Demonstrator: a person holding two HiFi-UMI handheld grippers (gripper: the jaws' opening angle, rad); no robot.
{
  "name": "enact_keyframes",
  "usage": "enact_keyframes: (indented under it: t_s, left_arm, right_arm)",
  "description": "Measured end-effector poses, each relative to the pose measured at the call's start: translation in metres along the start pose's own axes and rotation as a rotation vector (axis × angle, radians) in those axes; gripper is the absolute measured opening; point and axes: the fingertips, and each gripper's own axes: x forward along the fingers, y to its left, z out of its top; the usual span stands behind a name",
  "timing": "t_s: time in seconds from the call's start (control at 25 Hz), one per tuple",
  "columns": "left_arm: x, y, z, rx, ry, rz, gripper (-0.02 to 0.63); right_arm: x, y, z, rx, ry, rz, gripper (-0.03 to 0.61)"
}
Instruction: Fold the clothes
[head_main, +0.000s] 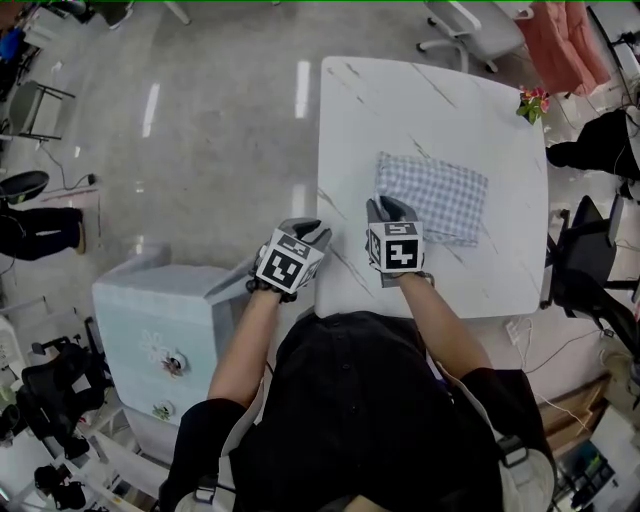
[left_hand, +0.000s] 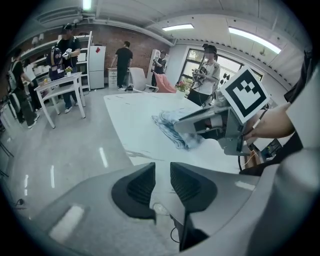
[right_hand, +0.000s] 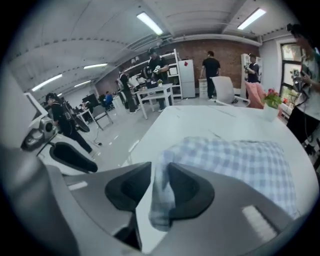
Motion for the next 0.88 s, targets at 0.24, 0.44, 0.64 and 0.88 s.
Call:
enact_keyframes:
  t_s: [0.24, 0.44, 0.64, 0.88]
  left_arm:
    - [0.009, -0.004, 0.016, 0.01, -0.037, -0.039, 0.103]
    - [0.025, -0.005, 0.041, 0.005, -0.067, -0.067, 0.103]
    - [0.044, -0.005, 0.076, -0.02, -0.086, -0.106, 0.104]
    - [0.073, 0.0, 0.11, 0.013, -0.047, -0.091, 0.118]
  right_arm:
    - [-0.015, 0.026, -0.007, -0.102, 0.035, 0.131, 0.265]
    - [-0.044, 0.011, 0.0, -0.118, -0.001, 0.151, 0.262]
    - [-0.047, -0.033, -0.006, -0.151, 0.027, 0.083, 0.229]
    - [-0.033, -0.066, -0.025, -0.188, 0.067, 0.036, 0.133]
